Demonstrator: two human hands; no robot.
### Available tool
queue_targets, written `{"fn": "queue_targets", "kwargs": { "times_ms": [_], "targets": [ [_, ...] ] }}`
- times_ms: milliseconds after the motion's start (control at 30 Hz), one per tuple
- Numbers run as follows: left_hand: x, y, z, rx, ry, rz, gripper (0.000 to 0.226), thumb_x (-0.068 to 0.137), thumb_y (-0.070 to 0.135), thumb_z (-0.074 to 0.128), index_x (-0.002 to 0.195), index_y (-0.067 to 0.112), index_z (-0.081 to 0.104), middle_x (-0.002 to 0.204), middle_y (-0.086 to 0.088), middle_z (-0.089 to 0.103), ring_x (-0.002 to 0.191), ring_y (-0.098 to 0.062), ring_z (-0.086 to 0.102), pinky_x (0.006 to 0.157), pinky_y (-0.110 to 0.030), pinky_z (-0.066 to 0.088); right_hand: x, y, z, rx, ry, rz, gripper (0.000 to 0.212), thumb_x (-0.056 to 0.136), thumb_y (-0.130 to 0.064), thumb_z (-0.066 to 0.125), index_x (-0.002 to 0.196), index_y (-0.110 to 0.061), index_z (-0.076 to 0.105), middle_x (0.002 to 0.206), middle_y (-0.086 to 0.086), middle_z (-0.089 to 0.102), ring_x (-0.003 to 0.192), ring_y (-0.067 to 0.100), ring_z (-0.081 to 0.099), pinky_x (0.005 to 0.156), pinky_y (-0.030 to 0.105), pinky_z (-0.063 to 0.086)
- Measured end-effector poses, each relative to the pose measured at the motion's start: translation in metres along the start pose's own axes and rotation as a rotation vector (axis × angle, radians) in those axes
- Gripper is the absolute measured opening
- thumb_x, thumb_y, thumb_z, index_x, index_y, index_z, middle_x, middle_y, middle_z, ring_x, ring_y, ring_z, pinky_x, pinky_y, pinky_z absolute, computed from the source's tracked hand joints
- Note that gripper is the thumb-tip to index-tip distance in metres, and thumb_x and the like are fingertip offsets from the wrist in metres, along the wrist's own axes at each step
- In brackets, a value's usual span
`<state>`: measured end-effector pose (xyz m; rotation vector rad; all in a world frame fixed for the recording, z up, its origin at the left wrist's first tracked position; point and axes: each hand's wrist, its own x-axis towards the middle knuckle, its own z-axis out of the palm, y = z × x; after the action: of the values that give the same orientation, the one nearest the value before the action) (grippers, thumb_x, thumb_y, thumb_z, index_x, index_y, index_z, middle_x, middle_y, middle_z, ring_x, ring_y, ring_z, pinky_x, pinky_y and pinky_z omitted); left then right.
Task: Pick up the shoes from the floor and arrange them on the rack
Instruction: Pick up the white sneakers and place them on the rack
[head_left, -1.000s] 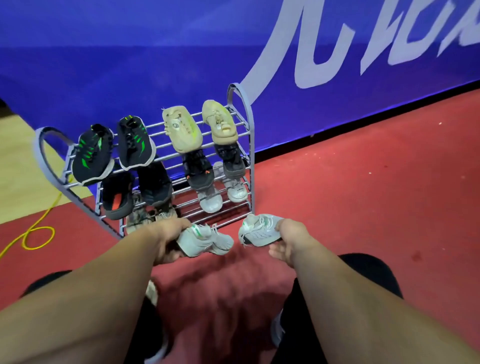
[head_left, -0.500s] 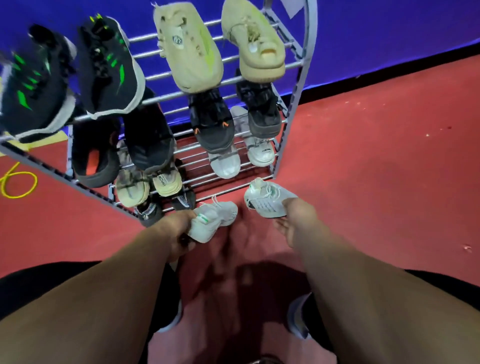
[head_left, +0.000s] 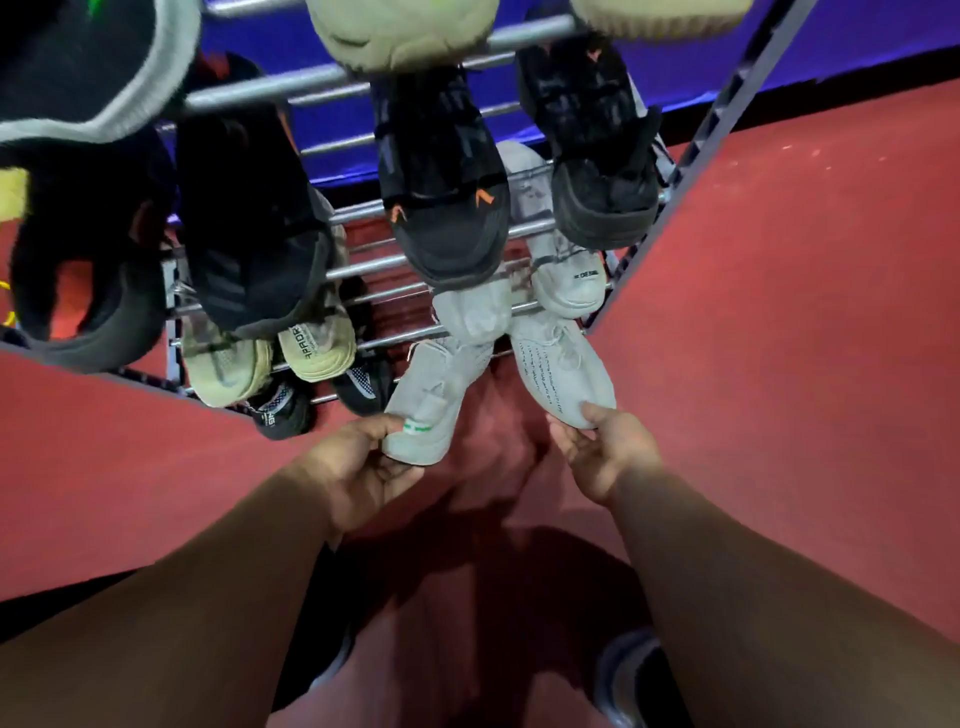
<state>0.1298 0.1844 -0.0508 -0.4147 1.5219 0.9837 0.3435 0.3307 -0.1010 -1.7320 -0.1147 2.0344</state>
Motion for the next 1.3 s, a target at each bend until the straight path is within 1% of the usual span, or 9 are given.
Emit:
{"fn": "queue_targets", "kwargs": {
  "times_ms": [233,400,500,600,800,900,1000,1167,1300],
  "targets": [
    [0.034,-0.016,-0.017,-0.115,-0.064,-0.003,0.017,0.094,0.012,0.062,0.109,0.005,0.068,0.089,-0.015,0.076,0.076,-0.023,0.075,0.079,-0.041,0.061,0.045,-0.020,0.049,0.005,-0.129,-0.058,0.036,0.102,-0.007,0.055,0.137,-0.014,0.059,0.118,0.014,0.075,0.089,0.026,0.078,0.075,0.035,0.065],
    [0.041,-0.017,-0.012,-0.108,-0.114,-0.031,0.027,0.085,0.018,0.069,0.111,0.011,0.069,0.091,-0.012,0.075,0.080,-0.026,0.077,0.070,-0.038,0.064,0.061,-0.027,0.064,-0.069,-0.101,-0.081,0.044,0.106,-0.016,0.048,0.147,-0.033,0.049,0.135,0.002,0.062,0.114,0.022,0.064,0.099,0.036,0.055],
    [0.046,-0.017,0.001,-0.154,-0.104,-0.019,0.028,0.092,0.016,0.066,0.120,0.011,0.066,0.107,-0.015,0.076,0.095,-0.032,0.075,0.076,-0.040,0.063,0.070,-0.009,0.049,-0.237,-0.003,0.056,0.036,0.108,-0.016,0.044,0.142,-0.010,0.054,0.112,0.008,0.065,0.099,0.025,0.066,0.082,0.036,0.059],
    [0.051,-0.018,0.019,-0.206,-0.085,-0.003,0.030,0.097,0.013,0.061,0.127,0.007,0.062,0.119,-0.016,0.073,0.109,-0.034,0.070,0.090,-0.044,0.058,0.069,0.005,0.031,-0.366,-0.031,0.150,0.032,0.107,-0.019,0.048,0.133,-0.006,0.061,0.099,0.006,0.069,0.082,0.022,0.071,0.059,0.032,0.059],
    [0.069,-0.022,0.045,-0.269,-0.054,0.031,0.035,0.101,0.012,0.057,0.134,0.002,0.058,0.118,-0.017,0.073,0.099,-0.027,0.073,0.087,-0.042,0.060,0.067,0.004,0.014,-0.408,-0.065,0.137,0.025,0.106,-0.019,0.040,0.117,-0.014,0.063,0.108,0.006,0.070,0.084,0.023,0.070,0.065,0.030,0.055],
    [0.077,-0.012,0.059,-0.322,-0.048,0.047,0.036,0.101,0.012,0.057,0.136,0.004,0.057,0.122,-0.019,0.071,0.110,-0.030,0.070,0.084,-0.045,0.061,0.073,0.001,0.007,-0.407,-0.036,0.129,0.029,0.105,-0.020,0.044,0.121,-0.012,0.066,0.118,0.007,0.073,0.101,0.028,0.074,0.061,0.028,0.058],
    [0.086,0.006,0.070,-0.388,-0.114,0.091,0.044,0.102,0.022,0.057,0.144,0.011,0.052,0.129,-0.013,0.069,0.116,-0.035,0.067,0.099,-0.044,0.055,0.077,-0.001,-0.002,-0.391,-0.030,0.128,0.031,0.104,-0.022,0.046,0.123,-0.014,0.068,0.121,0.006,0.073,0.111,0.030,0.073,0.057,0.026,0.056],
    [0.094,0.004,0.078,-0.274,-0.045,-0.059,0.072,0.101,0.049,0.050,0.159,0.025,0.017,0.152,-0.026,0.040,0.132,-0.047,0.049,0.111,-0.057,0.041,0.080,-0.006,-0.016,-0.385,0.017,0.122,0.029,0.102,-0.022,0.047,0.121,-0.019,0.068,0.110,0.004,0.069,0.119,0.032,0.069,0.066,0.028,0.052],
    [0.089,-0.014,0.085,-0.107,0.029,-0.073,0.055,0.102,0.040,0.052,0.150,0.020,0.035,0.147,-0.017,0.048,0.129,-0.041,0.052,0.108,-0.051,0.045,0.077,-0.012,-0.014,-0.412,0.027,0.108,0.036,0.101,-0.023,0.047,0.130,-0.015,0.068,0.119,0.004,0.074,0.110,0.029,0.073,0.060,0.025,0.052]
  ]
}}
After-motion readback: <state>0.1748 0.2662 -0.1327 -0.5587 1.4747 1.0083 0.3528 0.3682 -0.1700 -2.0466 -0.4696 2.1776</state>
